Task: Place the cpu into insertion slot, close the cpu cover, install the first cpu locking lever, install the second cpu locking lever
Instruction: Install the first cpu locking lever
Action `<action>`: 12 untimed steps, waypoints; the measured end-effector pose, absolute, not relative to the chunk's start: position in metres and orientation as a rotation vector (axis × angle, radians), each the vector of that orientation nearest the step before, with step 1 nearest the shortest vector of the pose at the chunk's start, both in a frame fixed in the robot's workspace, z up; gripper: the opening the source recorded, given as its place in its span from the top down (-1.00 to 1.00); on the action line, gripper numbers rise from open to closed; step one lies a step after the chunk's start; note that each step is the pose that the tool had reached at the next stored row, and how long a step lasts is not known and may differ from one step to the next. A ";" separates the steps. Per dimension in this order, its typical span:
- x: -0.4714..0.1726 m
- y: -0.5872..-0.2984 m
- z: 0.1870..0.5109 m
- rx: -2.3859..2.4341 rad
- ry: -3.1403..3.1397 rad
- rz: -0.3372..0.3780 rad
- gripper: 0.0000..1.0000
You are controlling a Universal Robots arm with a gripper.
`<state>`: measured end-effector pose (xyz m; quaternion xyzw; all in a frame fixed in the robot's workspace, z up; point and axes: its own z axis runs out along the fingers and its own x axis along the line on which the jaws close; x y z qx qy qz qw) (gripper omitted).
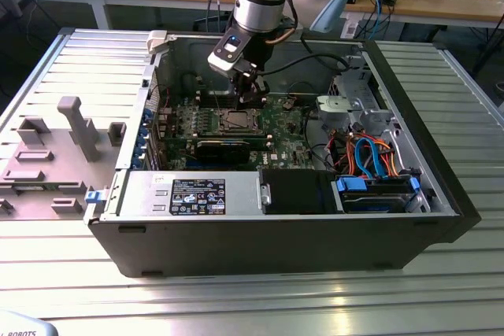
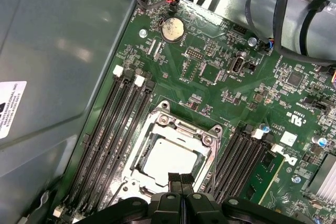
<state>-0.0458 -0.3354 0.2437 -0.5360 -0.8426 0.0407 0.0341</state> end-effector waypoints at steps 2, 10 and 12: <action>-0.046 -0.335 0.244 -1.645 -2.593 0.125 0.79; -0.046 -0.335 0.244 -1.634 -2.600 0.126 0.79; -0.046 -0.335 0.244 -1.631 -2.603 0.126 0.79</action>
